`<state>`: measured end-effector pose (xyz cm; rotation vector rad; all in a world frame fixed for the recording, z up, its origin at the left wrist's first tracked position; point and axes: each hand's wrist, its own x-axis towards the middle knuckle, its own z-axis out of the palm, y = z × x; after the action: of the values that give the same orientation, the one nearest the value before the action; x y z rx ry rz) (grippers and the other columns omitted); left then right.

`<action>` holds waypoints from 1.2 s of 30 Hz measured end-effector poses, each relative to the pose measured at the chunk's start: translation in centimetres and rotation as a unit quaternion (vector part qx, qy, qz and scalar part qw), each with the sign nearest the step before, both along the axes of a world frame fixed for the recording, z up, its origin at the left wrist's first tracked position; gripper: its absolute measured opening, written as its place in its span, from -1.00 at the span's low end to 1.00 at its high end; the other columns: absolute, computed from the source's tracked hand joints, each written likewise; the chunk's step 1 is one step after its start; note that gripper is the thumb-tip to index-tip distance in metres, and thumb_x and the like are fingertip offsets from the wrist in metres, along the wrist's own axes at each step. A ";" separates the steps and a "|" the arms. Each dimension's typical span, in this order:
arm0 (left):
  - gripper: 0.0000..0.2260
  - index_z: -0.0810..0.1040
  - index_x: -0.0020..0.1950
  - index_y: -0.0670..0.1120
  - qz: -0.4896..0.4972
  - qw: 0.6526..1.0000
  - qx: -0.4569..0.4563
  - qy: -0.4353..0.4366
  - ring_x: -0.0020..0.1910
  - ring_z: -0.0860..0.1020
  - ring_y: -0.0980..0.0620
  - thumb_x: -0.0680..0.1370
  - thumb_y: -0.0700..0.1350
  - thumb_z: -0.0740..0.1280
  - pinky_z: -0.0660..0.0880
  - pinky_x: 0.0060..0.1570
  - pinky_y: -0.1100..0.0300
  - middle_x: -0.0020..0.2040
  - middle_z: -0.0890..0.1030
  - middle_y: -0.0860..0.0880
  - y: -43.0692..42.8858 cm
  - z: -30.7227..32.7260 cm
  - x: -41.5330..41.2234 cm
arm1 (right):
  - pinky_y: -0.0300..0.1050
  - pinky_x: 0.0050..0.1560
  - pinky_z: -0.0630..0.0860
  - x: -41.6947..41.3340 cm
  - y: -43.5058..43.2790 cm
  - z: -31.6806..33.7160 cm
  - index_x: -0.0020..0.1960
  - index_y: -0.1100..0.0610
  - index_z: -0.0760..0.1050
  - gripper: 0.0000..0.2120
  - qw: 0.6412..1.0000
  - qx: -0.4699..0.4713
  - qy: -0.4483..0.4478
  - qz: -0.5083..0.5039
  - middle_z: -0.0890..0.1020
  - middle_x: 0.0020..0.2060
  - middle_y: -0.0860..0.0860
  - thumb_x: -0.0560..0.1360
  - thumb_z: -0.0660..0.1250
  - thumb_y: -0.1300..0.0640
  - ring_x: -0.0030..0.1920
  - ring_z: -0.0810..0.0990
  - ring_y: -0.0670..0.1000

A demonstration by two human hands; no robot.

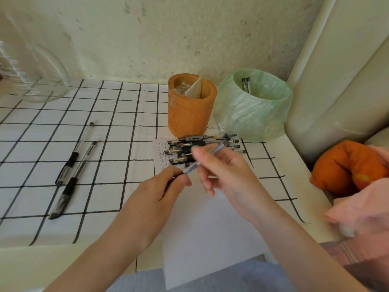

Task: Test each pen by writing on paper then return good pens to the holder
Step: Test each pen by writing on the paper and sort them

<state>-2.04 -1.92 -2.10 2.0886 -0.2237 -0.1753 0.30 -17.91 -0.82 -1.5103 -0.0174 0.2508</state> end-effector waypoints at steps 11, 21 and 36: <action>-0.81 0.60 -0.13 0.12 -0.036 0.994 -0.106 -0.007 -0.55 0.30 0.18 0.50 0.08 0.20 0.25 -0.46 0.44 -0.50 0.50 0.21 -0.8 1.4 0.4 | -0.17 -0.47 0.21 0.2 -0.1 0.5 -0.16 0.17 0.43 -0.90 0.999 0.028 0.007 0.040 0.43 -0.59 -0.02 0.53 0.30 0.25 -0.59 0.33 -0.07; -0.63 0.29 0.21 0.31 -0.059 0.974 0.209 -0.063 -0.46 0.40 0.15 0.43 0.30 0.15 0.42 -0.33 0.32 -0.45 0.37 0.04 0.7 -0.6 0.1 | -0.28 -0.50 0.42 2.3 -6.5 2.8 0.02 0.18 0.58 -0.65 0.992 0.077 0.012 -0.097 0.70 -0.29 0.11 0.59 0.03 0.11 -0.21 0.70 0.06; -0.31 0.02 0.40 0.37 -0.149 0.940 0.303 -0.050 -0.02 0.44 0.20 0.34 0.42 0.20 0.30 -0.15 0.30 -0.08 0.40 0.25 0.4 -1.4 -0.2 | -0.24 -0.46 0.21 5.4 -6.9 -4.6 -0.43 0.33 0.32 -0.65 0.925 -0.204 -0.127 -0.295 0.32 -0.57 0.10 0.45 0.37 0.25 -0.49 0.23 -0.02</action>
<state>-2.23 -1.49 -3.48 2.6714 -0.6135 -0.3559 5.68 -24.79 -5.37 -1.8763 0.2981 -0.4553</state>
